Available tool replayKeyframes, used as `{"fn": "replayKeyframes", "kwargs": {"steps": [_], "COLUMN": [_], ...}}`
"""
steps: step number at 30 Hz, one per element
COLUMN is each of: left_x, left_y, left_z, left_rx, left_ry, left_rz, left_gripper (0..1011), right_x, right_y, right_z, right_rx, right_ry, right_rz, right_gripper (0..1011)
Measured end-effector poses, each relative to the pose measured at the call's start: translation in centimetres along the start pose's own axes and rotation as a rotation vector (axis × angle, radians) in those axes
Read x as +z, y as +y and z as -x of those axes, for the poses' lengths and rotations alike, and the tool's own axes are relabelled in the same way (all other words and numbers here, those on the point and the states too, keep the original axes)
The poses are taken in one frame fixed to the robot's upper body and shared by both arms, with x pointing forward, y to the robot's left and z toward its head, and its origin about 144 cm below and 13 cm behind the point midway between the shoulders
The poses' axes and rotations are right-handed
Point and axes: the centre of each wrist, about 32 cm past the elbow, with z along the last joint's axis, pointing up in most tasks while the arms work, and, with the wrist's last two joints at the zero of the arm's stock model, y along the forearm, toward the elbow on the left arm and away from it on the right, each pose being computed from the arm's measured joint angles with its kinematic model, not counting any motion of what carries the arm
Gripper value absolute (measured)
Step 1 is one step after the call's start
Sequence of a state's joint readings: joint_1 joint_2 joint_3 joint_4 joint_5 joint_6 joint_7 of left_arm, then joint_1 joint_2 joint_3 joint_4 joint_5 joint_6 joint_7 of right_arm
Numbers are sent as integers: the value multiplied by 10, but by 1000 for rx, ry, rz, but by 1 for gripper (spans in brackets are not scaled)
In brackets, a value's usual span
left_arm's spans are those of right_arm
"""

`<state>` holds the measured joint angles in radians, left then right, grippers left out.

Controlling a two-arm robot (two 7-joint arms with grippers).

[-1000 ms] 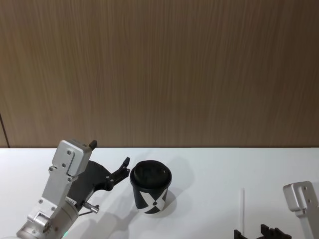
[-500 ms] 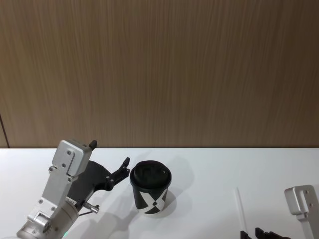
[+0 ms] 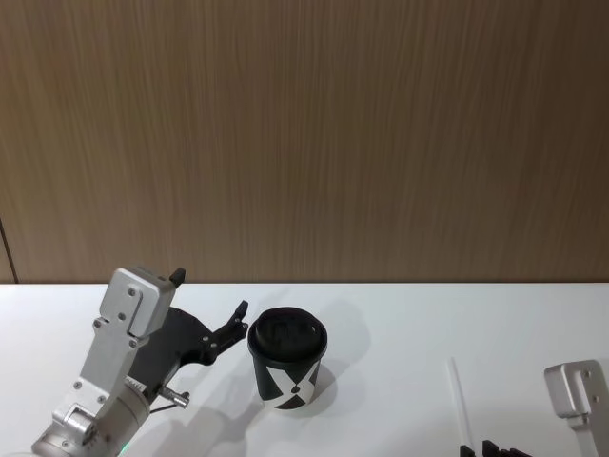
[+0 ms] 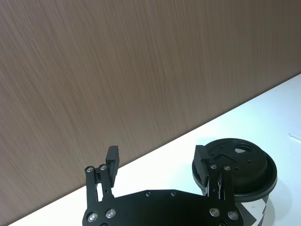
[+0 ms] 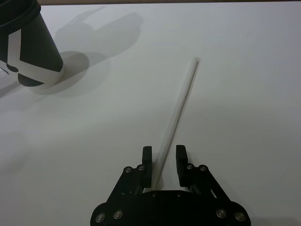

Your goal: Pick up the straw with one hand, pass it to the other hand, and insert it into the cup.

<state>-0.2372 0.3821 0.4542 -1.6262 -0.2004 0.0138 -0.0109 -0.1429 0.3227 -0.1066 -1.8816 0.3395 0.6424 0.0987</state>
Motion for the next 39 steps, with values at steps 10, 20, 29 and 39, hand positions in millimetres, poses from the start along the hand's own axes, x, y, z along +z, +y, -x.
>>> {"fn": "replayKeyframes", "kwargs": {"steps": [10,20,29,39], "left_x": [0,0,0,0], "left_y": [0,0,0,0], "left_z": [0,0,0,0], "left_rx": [0,0,0,0], "left_ry": [0,0,0,0], "left_rz": [0,0,0,0], "left_gripper": [1000,1000,1000,1000], "right_x": [-1,1,2,8], "right_y": [0,1,3,4], "right_z": [0,-2,-3,-5], "right_rx": [0,6,11,-4], "right_ry": [6,5,3,-8], "right_rz": [-8,-17,-23,-88], "right_gripper": [191,20,6,6]}}
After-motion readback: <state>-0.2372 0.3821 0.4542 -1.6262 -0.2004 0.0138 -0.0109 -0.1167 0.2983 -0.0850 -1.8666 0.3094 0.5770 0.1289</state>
